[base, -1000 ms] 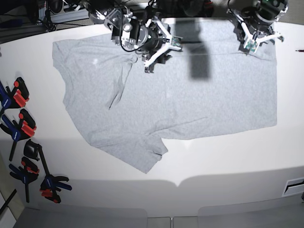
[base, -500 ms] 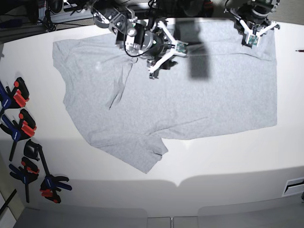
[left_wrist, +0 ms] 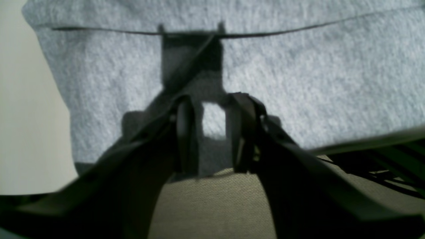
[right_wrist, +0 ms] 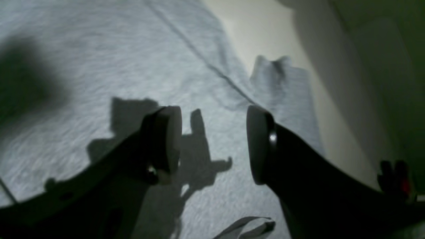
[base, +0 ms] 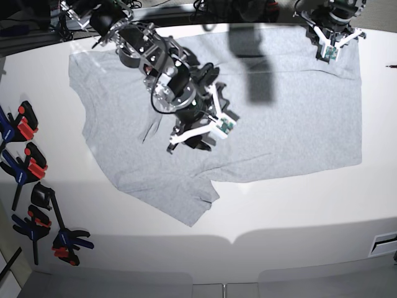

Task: Fold the T-shirt properly
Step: 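Move both grippers to the shirt's side edges and grasp them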

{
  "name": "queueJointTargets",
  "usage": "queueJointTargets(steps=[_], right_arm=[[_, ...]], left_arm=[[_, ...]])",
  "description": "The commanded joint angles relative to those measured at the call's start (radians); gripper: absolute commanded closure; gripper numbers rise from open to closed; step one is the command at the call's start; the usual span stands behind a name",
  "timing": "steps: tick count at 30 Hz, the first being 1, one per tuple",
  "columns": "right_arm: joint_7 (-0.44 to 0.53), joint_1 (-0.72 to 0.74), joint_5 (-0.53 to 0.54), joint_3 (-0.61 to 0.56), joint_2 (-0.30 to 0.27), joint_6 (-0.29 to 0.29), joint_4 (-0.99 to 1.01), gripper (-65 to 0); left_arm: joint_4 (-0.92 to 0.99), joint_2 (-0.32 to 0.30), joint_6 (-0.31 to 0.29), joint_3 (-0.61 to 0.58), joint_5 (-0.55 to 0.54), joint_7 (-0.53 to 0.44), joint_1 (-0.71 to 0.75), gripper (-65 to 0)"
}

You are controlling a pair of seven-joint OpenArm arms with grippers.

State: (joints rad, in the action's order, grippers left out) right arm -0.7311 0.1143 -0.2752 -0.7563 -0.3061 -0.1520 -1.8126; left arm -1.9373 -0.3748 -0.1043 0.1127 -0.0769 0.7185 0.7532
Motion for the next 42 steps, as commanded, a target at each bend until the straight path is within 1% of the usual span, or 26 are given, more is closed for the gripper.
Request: queueJointTargets(steps=[1,4,7,9,11,13,14,15,16,17,20,23,25,27,30,32,33,37,40,42], right_arm=[[0.019,0.021,-0.027,0.019,0.018,0.023,-0.016,-29.5],[0.025,0.024,-0.047,0.082,0.055,0.028,-0.016,-29.5],[0.034,0.031,-0.047,0.176,0.083,0.048,-0.016,-29.5],[0.034,0.041,-0.048,0.241,0.093,0.049,-0.016,-29.5],[0.034,0.047,-0.047,0.306,0.096,0.049,-0.016,-29.5],[0.038,0.052,-0.047,0.362,0.096,0.049,-0.016,-29.5],[0.038,0.053,-0.047,0.388,0.096,0.049,-0.016,-29.5],[0.038,0.053,-0.047,0.412,0.096,0.049,-0.016,-29.5],[0.037,0.055,-0.039,0.434,0.096,0.049,-0.016,-29.5],[0.037,0.055,-0.027,0.455,0.096,0.048,-0.016,-29.5],[0.011,0.055,0.01,0.505,0.096,0.043,-0.016,-29.5],[-0.043,0.055,0.021,0.536,0.096,0.01,-0.016,-29.5],[-0.074,0.055,0.022,0.552,0.095,-0.001,-0.016,-29.5],[-0.108,0.055,0.049,0.571,0.095,-0.021,-0.016,-29.5],[-0.158,0.055,0.117,0.597,0.096,-0.081,-0.016,-29.5],[-0.164,0.055,0.137,0.613,0.095,-0.103,-0.016,-29.5],[-0.165,0.055,0.15,0.62,0.095,-0.104,-0.016,-29.5],[-0.167,0.055,0.179,0.64,0.096,-0.106,-0.016,-29.5],[-0.167,0.055,0.179,0.64,0.096,-0.106,-0.016,-29.5],[-0.169,0.055,0.179,0.64,0.096,-0.107,-0.016,-29.5]], left_arm=[[-0.017,-0.008,0.007,0.005,0.035,0.026,0.011,-18.1],[-0.08,-0.008,0.007,0.005,0.098,0.07,0.011,-18.1],[-0.196,-0.008,0.008,0.005,0.165,0.131,0.01,-18.1],[-0.291,-0.008,0.008,0.005,0.21,0.197,0.008,-18.1],[-0.389,-0.008,0.008,0.005,0.254,0.228,0.008,-18.2],[-0.419,-0.009,0.008,0.005,0.283,0.202,0.008,-18.1],[-0.419,-0.011,0.013,0.005,0.302,0.148,0.003,-18.1],[-0.419,-0.011,0.032,0.005,0.312,0.083,-0.012,-18.1],[-0.419,-0.01,0.054,0.005,0.307,0.047,-0.039,-18.1],[-0.419,-0.011,0.056,0.005,0.29,0.048,-0.075,-18.1],[-0.371,-0.011,0.055,0.005,0.236,0.102,-0.201,-18.1],[-0.288,-0.011,0.055,0.005,0.196,0.087,-0.312,-18.1],[-0.214,-0.011,0.046,0.005,0.157,0.072,-0.39,-18.1],[-0.124,-0.013,0.013,0.005,0.119,0.075,-0.479,-18.2],[0.042,-0.044,-0.065,0.005,0.016,0.144,-0.625,-18.5],[0.17,-0.073,-0.088,0.005,-0.06,0.175,-0.733,-21.2],[0.232,-0.088,-0.089,0.005,-0.091,0.18,-0.786,-22.1],[0.486,-0.148,-0.091,0.005,-0.188,0.177,-0.993,-22.2],[0.695,-0.185,-0.093,0.005,-0.23,0.122,-1.13,-22.2],[0.845,-0.2,-0.116,0.005,-0.251,0.095,-1.213,-22.2]])
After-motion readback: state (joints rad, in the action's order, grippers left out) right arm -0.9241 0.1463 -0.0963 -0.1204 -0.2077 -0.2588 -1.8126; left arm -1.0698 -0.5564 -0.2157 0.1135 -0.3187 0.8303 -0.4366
